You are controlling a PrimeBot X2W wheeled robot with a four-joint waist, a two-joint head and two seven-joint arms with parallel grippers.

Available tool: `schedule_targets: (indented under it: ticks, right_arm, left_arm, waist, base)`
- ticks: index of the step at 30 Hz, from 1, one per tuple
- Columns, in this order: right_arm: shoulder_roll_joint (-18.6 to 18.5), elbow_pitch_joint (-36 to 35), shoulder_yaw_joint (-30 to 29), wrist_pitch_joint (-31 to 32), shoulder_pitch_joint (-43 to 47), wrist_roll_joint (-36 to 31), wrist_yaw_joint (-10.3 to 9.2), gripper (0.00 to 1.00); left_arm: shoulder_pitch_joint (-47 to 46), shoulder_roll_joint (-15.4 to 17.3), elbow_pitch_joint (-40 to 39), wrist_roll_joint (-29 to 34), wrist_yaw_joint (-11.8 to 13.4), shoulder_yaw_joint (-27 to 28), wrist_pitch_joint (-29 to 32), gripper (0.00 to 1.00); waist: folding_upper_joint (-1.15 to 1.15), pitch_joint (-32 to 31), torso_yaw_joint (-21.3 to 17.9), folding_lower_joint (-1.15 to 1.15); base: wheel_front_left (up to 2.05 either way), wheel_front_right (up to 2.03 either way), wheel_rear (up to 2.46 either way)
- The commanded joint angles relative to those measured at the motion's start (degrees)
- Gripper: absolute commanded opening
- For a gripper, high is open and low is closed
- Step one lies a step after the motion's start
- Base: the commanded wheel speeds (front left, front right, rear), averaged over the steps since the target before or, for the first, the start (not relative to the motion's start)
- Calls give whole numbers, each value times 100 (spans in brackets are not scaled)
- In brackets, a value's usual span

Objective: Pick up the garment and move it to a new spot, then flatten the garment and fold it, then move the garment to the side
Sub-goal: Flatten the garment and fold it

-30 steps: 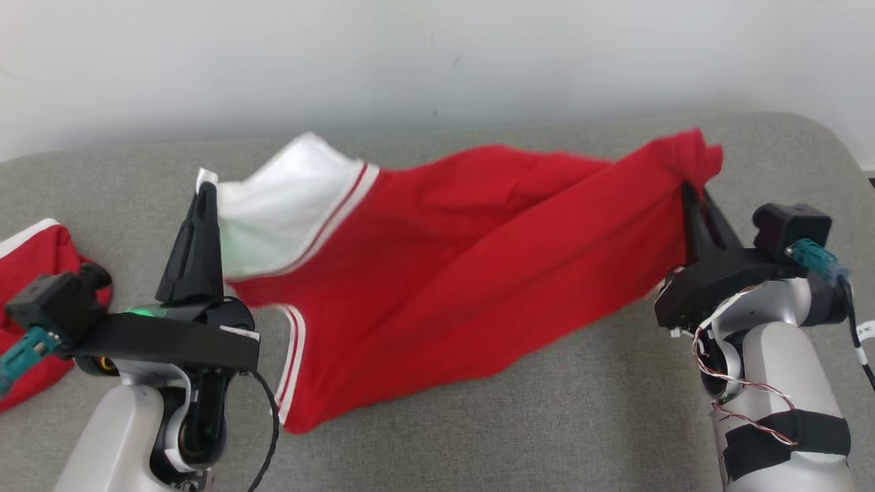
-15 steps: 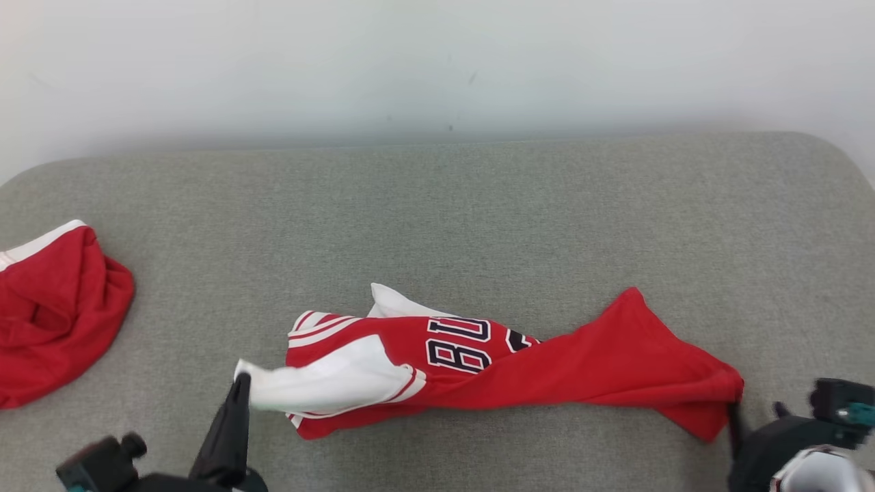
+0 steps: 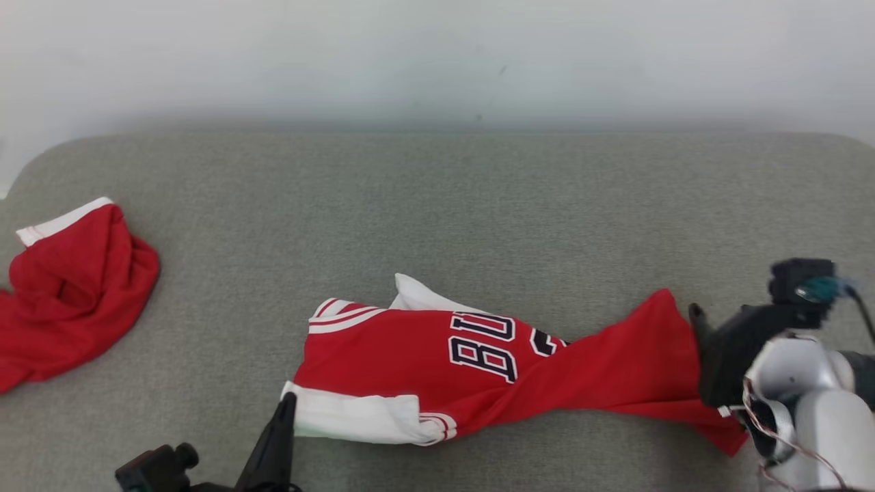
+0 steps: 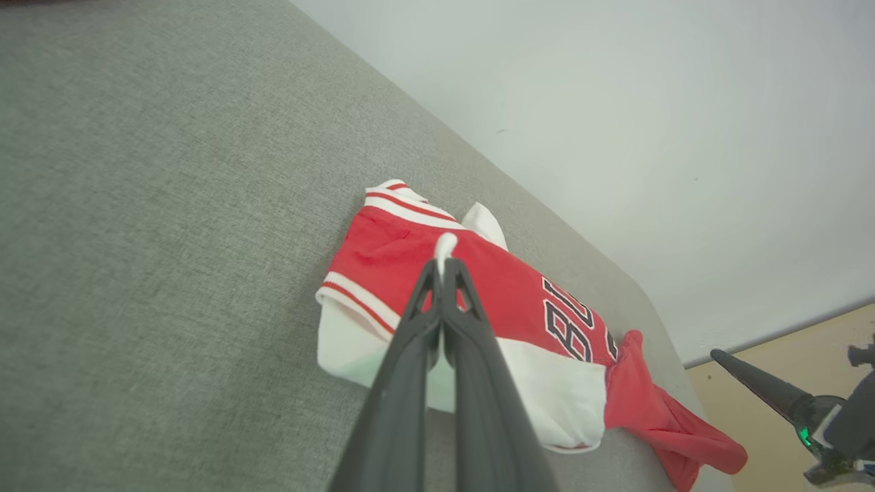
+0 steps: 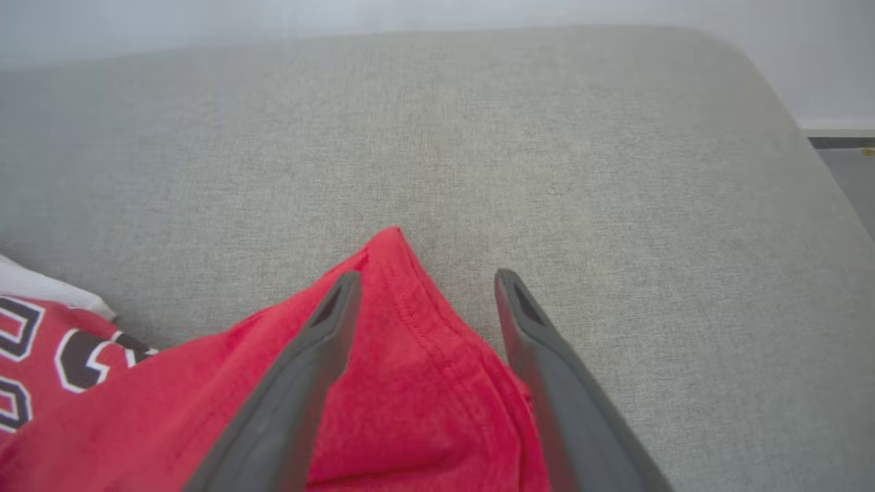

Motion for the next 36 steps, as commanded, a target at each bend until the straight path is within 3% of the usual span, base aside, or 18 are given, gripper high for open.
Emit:
schedule_targets:
  ticks: [1,9,16,17,18,19,29,36]
  right_arm:
    - [-78,210,81,96,-164,-109,-11,100]
    - [-453,1684,51,276,-967,-473,-12,100]
    - [-474,2591,-99,153,-1326,-672,-11,100]
    - [-474,2700,-130,112,-1365,-699,-11,89]
    - [-468,2779,-125,39,-1380,-726,-12,50]
    - [-462,2831,-86,-84,-1401,-739,-11,0]
    - [-614,2405,-253,-2062,-1880,-639,-12,0]
    - [-881,1400,-156,-3855,-2084,-144,-12,0]
  left_arm:
    - [-89,-25,57,47,-47,-34,0,0]
    - [-404,-189,247,163,-204,-309,41,0]
    - [-455,-211,299,187,-234,-357,12,0]
    - [-466,-212,304,190,-235,-359,7,0]
    - [-484,-217,307,198,-233,-363,3,0]
    - [-507,-220,310,211,-226,-365,-1,0]
    - [-802,-181,-48,545,-126,22,-599,0]
    - [-1048,-378,-826,866,-358,459,-808,0]
  waist:
    - [0,93,133,0]
    - [0,319,659,0]
    - [0,450,769,0]
    - [0,464,769,0]
    - [0,476,768,0]
    - [0,486,762,0]
    - [0,324,474,0]
    - [0,155,246,0]
  base:
    - [0,0,0]
    - [0,0,0]
    - [0,0,0]
    - [0,0,0]
    - [0,0,0]
    - [0,0,0]
    - [0,0,0]
    - [0,0,0]
